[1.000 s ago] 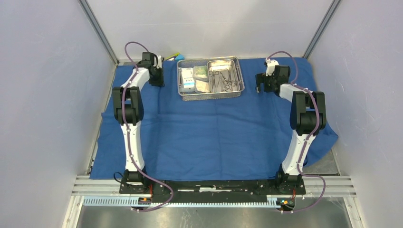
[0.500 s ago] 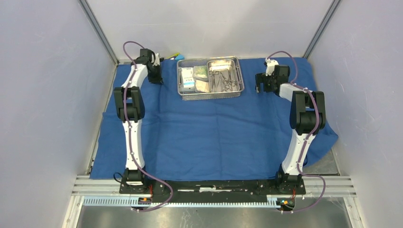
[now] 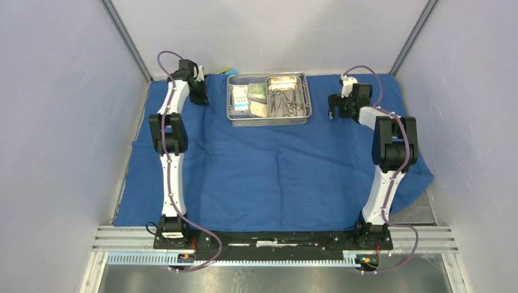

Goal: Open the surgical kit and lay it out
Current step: Smooth out the surgical kit at the center of the board.

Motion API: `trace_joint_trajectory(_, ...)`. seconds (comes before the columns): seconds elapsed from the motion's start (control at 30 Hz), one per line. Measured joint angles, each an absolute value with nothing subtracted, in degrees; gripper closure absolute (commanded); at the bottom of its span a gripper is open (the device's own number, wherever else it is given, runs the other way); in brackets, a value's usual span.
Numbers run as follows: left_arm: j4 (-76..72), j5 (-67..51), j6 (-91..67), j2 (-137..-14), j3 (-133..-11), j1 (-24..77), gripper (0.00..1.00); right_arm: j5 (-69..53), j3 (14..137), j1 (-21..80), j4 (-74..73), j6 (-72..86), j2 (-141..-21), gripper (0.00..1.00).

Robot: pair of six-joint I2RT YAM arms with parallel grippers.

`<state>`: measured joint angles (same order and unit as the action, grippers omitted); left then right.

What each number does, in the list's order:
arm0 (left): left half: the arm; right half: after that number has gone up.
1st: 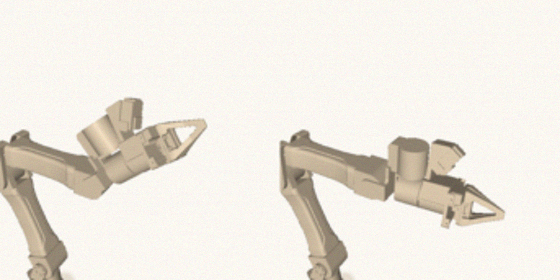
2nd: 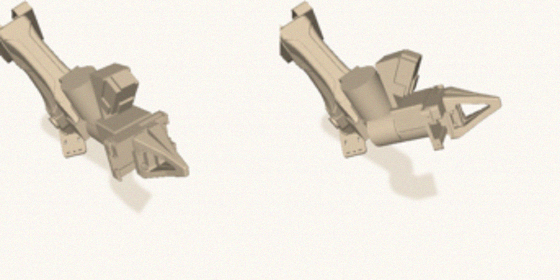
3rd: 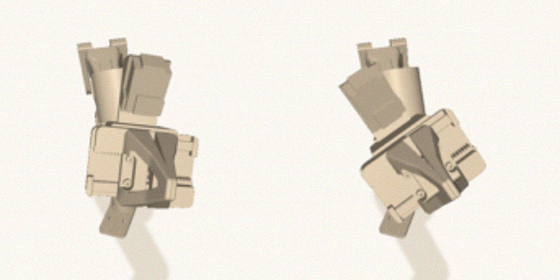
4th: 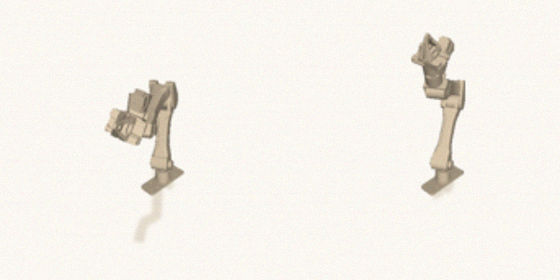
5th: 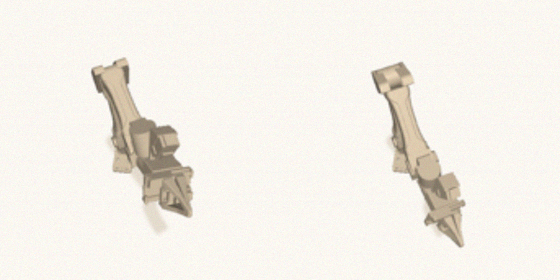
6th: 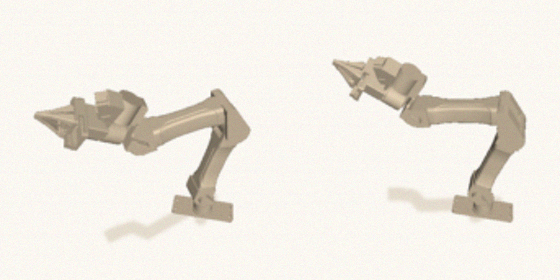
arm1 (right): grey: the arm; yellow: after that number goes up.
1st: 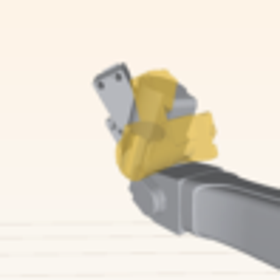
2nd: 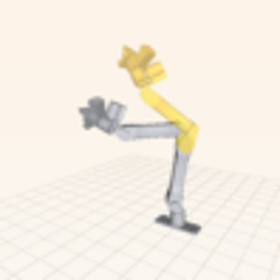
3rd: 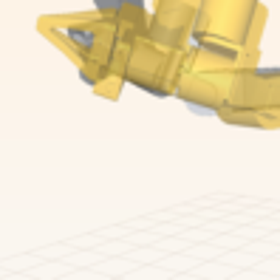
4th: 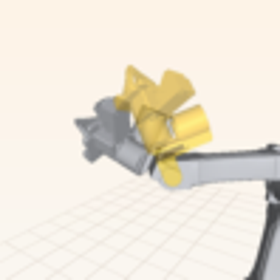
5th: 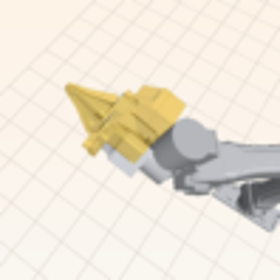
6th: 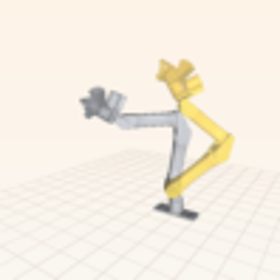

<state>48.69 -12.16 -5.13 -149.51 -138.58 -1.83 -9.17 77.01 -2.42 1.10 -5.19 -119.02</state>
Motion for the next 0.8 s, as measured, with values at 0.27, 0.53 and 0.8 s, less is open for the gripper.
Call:
trace_joint_trajectory(0.27, 49.71, -11.51, -5.15, -151.39, -142.23, -1.91, 0.98, -8.91, 79.05, -2.42, -0.19, -5.41, -119.61, 0.02)
trace_joint_trajectory(0.53, 49.54, -10.39, -5.21, -151.89, -142.98, -1.91, 0.98, -7.94, 83.37, -2.42, -3.01, -5.80, -123.07, 0.02)
trace_joint_trajectory(0.8, 42.68, -10.61, -5.21, -147.15, -133.32, -2.50, 0.60, -7.70, 84.18, -2.48, -3.99, -5.87, -123.24, 0.02)
